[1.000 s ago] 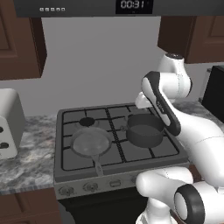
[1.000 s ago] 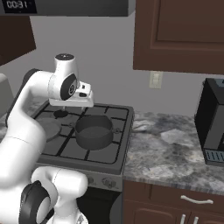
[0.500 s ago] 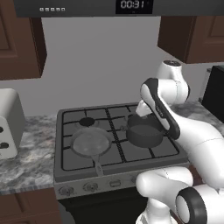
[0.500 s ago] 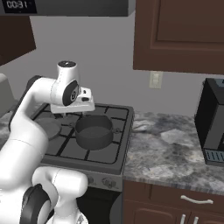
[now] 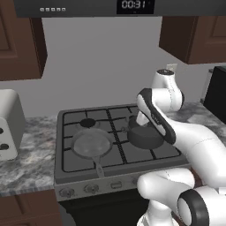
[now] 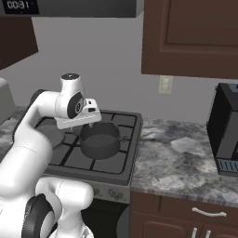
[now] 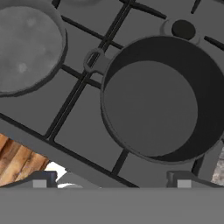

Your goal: Move the pot and pan from the stove into the sink.

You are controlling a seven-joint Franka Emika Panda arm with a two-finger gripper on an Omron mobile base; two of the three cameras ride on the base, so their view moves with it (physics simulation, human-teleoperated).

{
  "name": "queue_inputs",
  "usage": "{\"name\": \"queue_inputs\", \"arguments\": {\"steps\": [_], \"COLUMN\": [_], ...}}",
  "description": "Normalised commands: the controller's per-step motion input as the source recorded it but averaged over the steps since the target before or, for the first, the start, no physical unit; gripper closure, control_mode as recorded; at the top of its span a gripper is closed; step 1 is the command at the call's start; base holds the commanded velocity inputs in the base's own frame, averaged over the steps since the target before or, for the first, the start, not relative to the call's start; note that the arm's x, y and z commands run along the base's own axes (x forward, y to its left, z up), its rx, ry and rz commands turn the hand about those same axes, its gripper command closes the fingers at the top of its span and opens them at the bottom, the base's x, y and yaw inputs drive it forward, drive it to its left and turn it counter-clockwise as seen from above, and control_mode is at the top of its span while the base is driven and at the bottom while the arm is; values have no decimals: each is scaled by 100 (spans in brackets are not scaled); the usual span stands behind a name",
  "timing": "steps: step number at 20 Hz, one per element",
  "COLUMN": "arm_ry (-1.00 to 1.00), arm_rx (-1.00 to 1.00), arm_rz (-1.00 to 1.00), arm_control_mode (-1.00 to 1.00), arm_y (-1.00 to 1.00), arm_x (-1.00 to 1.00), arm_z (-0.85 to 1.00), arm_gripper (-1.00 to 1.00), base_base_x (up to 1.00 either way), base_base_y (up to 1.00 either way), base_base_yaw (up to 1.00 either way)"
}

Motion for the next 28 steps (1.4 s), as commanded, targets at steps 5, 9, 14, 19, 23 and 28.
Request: {"name": "queue_inputs", "arguments": {"steps": [5, 9, 14, 19, 23, 28], "arm_ry": [0, 1, 2, 1, 1, 0], "arm_rx": [-5, -4, -3, -3, 0, -1], "arm_rz": [10, 9, 8, 7, 3, 0], "arm_control_mode": [-100, -100, -100, -100, -100, -100], "arm_y": [0, 0, 0, 0, 0, 0], "arm_x": [19, 22, 18, 8, 0, 0], "arm_z": [-36, -34, -32, -30, -7, -9], "arm_gripper": [-100, -100, -100, -100, -100, -100], "base_base_x": [0, 0, 0, 0, 0, 0], "base_base_y": [0, 0, 0, 0, 0, 0], "base_base_yaw": [0, 0, 0, 0, 0, 0]}}
